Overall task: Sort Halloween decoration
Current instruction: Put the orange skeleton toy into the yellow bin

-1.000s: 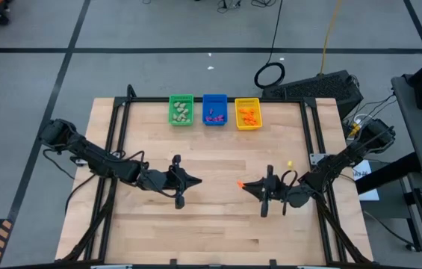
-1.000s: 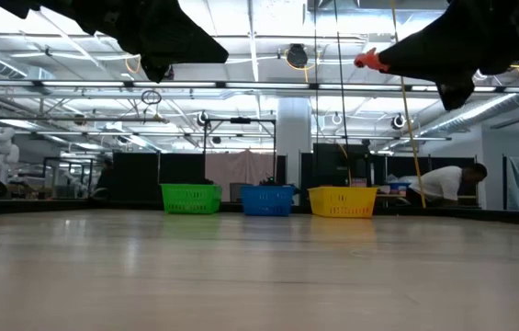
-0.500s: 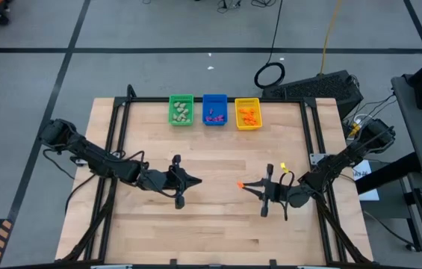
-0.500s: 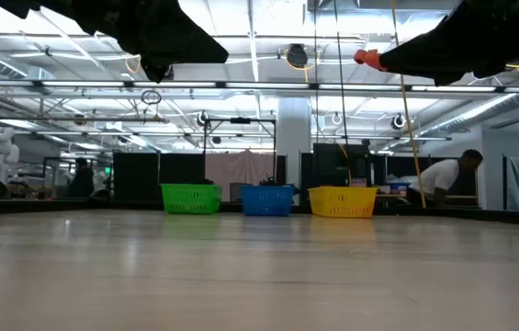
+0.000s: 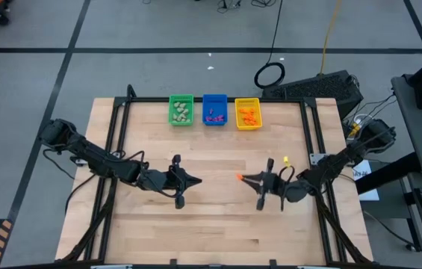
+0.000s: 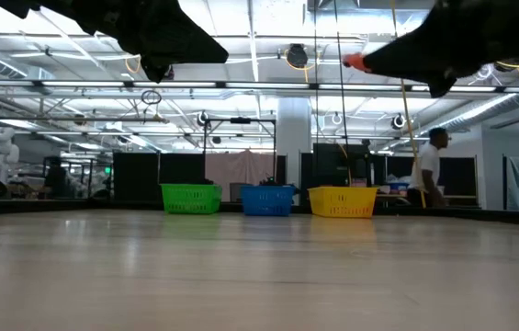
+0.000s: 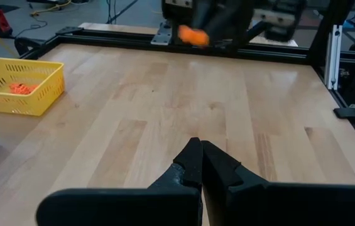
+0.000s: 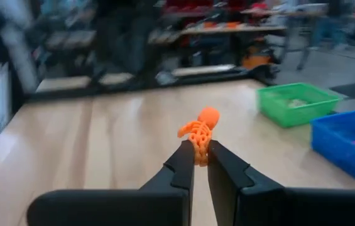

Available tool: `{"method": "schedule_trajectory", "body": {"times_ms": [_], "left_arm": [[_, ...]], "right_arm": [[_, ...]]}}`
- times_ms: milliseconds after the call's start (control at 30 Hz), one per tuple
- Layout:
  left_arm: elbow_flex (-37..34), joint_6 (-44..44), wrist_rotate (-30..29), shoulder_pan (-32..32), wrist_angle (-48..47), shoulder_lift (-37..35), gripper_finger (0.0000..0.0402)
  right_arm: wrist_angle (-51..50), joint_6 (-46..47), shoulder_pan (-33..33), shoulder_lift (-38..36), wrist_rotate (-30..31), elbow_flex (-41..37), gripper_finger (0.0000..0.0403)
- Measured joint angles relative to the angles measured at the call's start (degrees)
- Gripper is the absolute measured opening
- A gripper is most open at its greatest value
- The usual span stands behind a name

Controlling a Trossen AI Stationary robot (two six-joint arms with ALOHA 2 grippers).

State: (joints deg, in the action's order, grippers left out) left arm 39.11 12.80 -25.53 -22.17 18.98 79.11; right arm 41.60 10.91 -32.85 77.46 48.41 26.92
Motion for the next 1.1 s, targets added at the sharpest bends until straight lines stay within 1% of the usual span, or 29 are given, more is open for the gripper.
{"method": "schedule_trajectory", "body": {"times_ms": [67,267,367,567,667,733,933,1033,1100], "left_arm": [[0.0,0.0,0.0,0.02,0.0,0.0,0.0002],[0.0,-0.06,0.0,0.02,0.26,0.02,0.0002],[0.0,-0.08,0.0,0.02,0.44,0.02,0.0002],[0.0,-0.74,-0.43,0.02,0.48,0.02,0.0002],[0.0,-1.15,-0.49,0.02,0.61,0.02,0.0002],[0.0,-1.15,-0.59,0.02,0.85,0.02,0.0002],[0.0,-1.16,-1.99,0.02,1.67,0.02,0.0002],[0.0,-1.18,-2.04,0.02,1.68,0.02,0.0002],[0.0,-1.19,-2.19,0.04,1.66,0.02,0.0002]], "right_arm": [[1.45,0.59,1.67,-0.47,1.35,0.35,0.0018],[0.57,0.64,8.77,-3.68,1.13,2.41,0.0018],[-5.99,1.99,13.14,-6.83,1.06,3.6,0.0018],[-27.62,8.64,23.39,-13.48,0.06,6.92,0.0018],[-35.85,11.39,29.84,-15.11,-4.36,8.8,0.0018],[-38.83,12.03,34.6,-15.34,-8.35,9.42,0.0018],[-40.47,11.5,48.57,-13.86,-20.59,9.68,0.0018],[-39.3,12.08,53.73,-12.17,-27.55,9.7,0.0018],[-39.2,13.34,56.09,-10.77,-30.56,9.7,0.0018]]}}
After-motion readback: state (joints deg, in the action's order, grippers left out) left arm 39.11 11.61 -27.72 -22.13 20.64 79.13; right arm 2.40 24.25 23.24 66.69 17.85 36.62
